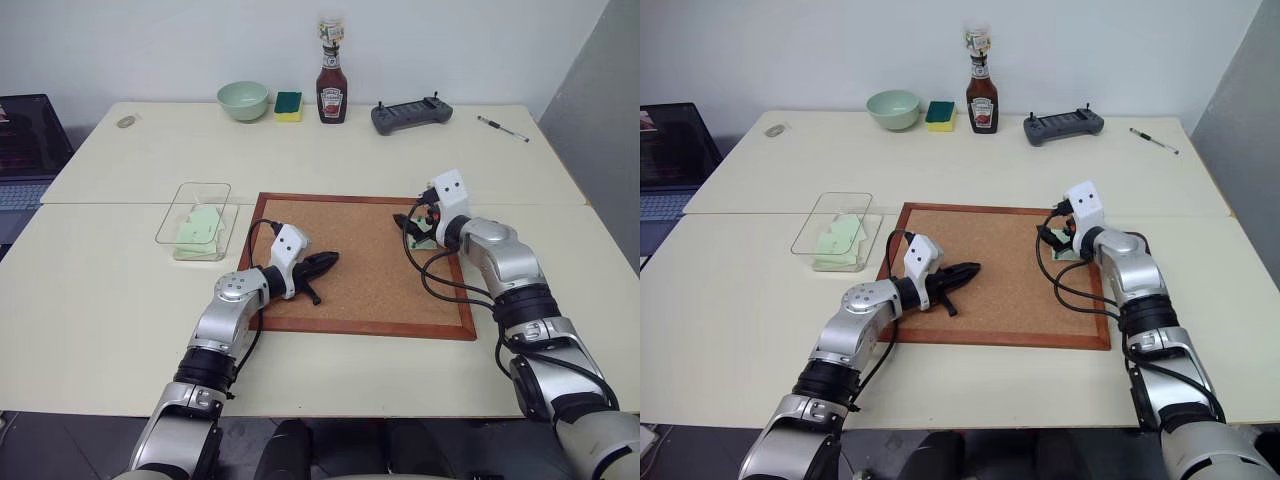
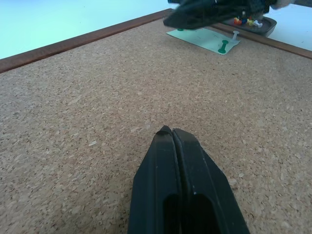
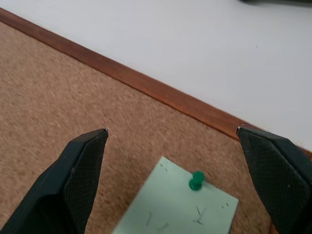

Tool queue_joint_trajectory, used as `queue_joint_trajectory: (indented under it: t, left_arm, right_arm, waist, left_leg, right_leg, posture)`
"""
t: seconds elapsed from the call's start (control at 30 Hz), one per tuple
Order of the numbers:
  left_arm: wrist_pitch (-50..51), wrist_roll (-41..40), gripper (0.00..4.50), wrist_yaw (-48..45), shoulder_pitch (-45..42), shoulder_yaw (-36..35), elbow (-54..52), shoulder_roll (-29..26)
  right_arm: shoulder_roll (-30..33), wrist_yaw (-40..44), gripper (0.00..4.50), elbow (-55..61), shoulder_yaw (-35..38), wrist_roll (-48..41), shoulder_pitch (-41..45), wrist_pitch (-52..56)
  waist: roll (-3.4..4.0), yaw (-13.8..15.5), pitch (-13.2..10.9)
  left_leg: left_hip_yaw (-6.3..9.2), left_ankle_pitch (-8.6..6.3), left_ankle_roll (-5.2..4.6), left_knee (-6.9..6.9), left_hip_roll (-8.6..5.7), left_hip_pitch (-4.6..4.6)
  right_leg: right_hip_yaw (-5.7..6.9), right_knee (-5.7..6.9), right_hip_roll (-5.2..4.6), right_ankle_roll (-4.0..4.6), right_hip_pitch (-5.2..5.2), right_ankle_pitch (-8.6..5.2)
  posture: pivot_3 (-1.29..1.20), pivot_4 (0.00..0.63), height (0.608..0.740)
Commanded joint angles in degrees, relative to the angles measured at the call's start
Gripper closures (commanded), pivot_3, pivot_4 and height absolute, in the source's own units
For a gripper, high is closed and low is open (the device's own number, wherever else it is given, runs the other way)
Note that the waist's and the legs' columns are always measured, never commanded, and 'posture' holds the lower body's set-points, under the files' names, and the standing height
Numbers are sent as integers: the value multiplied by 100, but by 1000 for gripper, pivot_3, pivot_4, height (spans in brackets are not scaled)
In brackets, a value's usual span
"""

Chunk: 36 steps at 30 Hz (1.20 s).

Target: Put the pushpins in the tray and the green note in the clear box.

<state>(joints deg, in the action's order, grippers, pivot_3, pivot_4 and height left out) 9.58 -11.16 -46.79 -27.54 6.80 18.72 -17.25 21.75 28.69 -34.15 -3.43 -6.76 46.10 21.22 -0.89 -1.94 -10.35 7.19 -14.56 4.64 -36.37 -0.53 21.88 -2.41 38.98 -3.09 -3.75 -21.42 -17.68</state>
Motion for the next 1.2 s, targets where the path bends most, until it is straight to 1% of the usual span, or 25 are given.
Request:
queue_joint_trajectory:
  t: [0.03, 0.17, 0.23, 0.27, 0.3, 0.5, 0.57, 0.6, 0.73, 0.9, 1.03, 1.2]
  left_arm:
    - [93, 52, 4462, -72, 170, 153, 44, 80]
    - [96, 63, 4462, -58, 171, 172, 42, 108]
    - [91, 71, 4500, -58, 172, 183, 40, 120]
    - [90, 74, 4500, -60, 174, 187, 35, 125]
    - [90, 76, 4500, -63, 175, 188, 31, 127]
    - [114, 88, 4500, -77, 232, 190, -24, 99]
    - [131, 88, 4500, -78, 244, 192, -42, 95]
    - [138, 89, 4500, -78, 251, 194, -52, 95]
    - [177, 88, 4500, -88, 279, 210, -84, 93]
    - [191, 126, 4500, -118, 302, 245, -41, 68]
    - [205, 178, 4500, -151, 327, 270, 3, 34]
    - [275, 269, 4500, -178, 361, 351, 63, -26]
  right_arm:
    - [151, 93, 0, 39, 134, 71, 83, -180]
    - [140, 114, 0, -32, 136, 117, 65, -215]
    - [113, 92, 382, -102, 141, 136, 71, -230]
    - [101, 81, 496, -143, 143, 143, 71, -247]
    - [92, 75, 749, -178, 144, 152, 70, -265]
    - [59, 17, 1887, -349, 170, 184, 92, -317]
    - [54, 18, 2333, -363, 174, 185, 95, -326]
    - [52, 17, 2460, -364, 175, 185, 94, -327]
    - [43, 4, 3435, -371, 187, 177, 102, -333]
    - [49, -9, 4435, -336, 208, 162, 104, -334]
    - [39, -10, 4470, -198, 260, 110, 72, -342]
    - [-76, -46, 4470, 349, 431, -101, -129, -430]
  waist:
    - [2, -7, 1]
    - [5, -13, 3]
    - [5, -12, 3]
    - [5, -11, 3]
    - [5, -10, 3]
    - [6, -11, 4]
    - [9, -11, 5]
    - [10, -12, 6]
    - [10, -12, 6]
    - [13, -11, 8]
    - [18, -11, 11]
    - [24, -12, 14]
  left_leg:
    - [0, 0, 0, 0, 0, 0]
    - [-1, 0, 0, 0, 1, 0]
    - [-1, 0, 0, 0, 0, 0]
    - [-1, 0, 0, 0, 0, 0]
    - [0, 0, 0, 0, 0, 0]
    - [0, 0, 0, 0, 0, 0]
    - [0, 0, 0, 0, 0, -1]
    - [0, 0, 0, 0, 0, -1]
    - [0, 0, 0, 0, 0, -1]
    - [0, 0, 0, 0, 0, -1]
    - [-1, 0, 0, 0, 0, -2]
    - [-1, 0, 0, 1, 0, -1]
  right_leg:
    - [-1, 0, 0, 0, 0, 0]
    - [0, 0, 0, 0, 0, 0]
    - [0, 0, 0, 0, 1, 0]
    - [-1, 0, 0, 0, 1, 0]
    - [0, 0, 0, 0, 1, 0]
    - [0, 0, 0, 0, 1, 0]
    - [-1, 0, 0, 0, 1, 0]
    - [-1, 0, 0, 0, 1, 0]
    - [-1, 0, 0, 0, 1, 0]
    - [-1, 0, 0, 0, 1, 0]
    - [-1, 0, 0, 0, 2, 0]
    - [-2, 0, 0, 0, 1, 0]
  posture:
    - [0, 150, 740]
    - [0, 150, 740]
    - [0, 150, 740]
    - [0, 150, 740]
    - [0, 150, 740]
    - [0, 150, 740]
    - [0, 150, 740]
    - [0, 150, 740]
    - [0, 150, 740]
    - [0, 150, 740]
    - [0, 150, 740]
    - [0, 150, 740]
